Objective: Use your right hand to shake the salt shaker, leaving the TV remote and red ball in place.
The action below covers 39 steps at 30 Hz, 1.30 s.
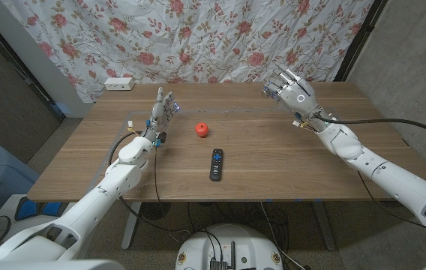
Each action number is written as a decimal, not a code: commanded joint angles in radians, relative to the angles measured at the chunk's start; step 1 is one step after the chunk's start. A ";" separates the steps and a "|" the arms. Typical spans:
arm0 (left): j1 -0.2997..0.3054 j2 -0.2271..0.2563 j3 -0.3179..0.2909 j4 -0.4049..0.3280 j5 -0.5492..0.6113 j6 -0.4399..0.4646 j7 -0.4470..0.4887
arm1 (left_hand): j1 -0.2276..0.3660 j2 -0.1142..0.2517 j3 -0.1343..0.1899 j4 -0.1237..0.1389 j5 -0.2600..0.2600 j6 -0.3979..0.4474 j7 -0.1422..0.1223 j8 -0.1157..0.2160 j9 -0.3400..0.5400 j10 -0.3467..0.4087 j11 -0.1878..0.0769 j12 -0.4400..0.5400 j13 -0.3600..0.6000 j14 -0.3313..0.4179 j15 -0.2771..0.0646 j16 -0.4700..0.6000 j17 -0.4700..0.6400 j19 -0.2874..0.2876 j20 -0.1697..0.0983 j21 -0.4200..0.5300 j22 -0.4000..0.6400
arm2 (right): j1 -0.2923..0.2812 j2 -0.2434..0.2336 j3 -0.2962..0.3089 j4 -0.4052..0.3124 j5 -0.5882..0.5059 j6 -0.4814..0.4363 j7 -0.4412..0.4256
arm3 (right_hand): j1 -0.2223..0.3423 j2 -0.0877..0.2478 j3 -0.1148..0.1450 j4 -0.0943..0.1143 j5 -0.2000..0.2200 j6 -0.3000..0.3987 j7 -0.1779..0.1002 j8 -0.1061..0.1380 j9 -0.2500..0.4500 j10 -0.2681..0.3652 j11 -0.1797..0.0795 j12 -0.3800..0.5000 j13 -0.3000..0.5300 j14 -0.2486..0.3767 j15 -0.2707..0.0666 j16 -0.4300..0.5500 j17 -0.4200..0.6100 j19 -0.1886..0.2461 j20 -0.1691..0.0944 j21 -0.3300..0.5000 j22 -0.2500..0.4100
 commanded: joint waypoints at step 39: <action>0.000 0.000 0.000 0.000 0.000 -0.001 0.000 | 0.000 0.101 0.001 0.008 0.006 0.001 -0.006 0.005 0.006 0.001 -0.004 0.008 0.004 0.001 -0.104 0.005 0.006 0.010 -0.023 0.005 0.005 | -0.099 -0.052 0.035 -0.267 0.755 0.150 0.319 | 0.017 0.105 -0.011 0.023 0.000 -0.001 -0.002 0.009 0.010 0.002 -0.001 -0.001 0.002 0.015 -0.145 -0.028 -0.014 0.021 -0.037 0.007 0.003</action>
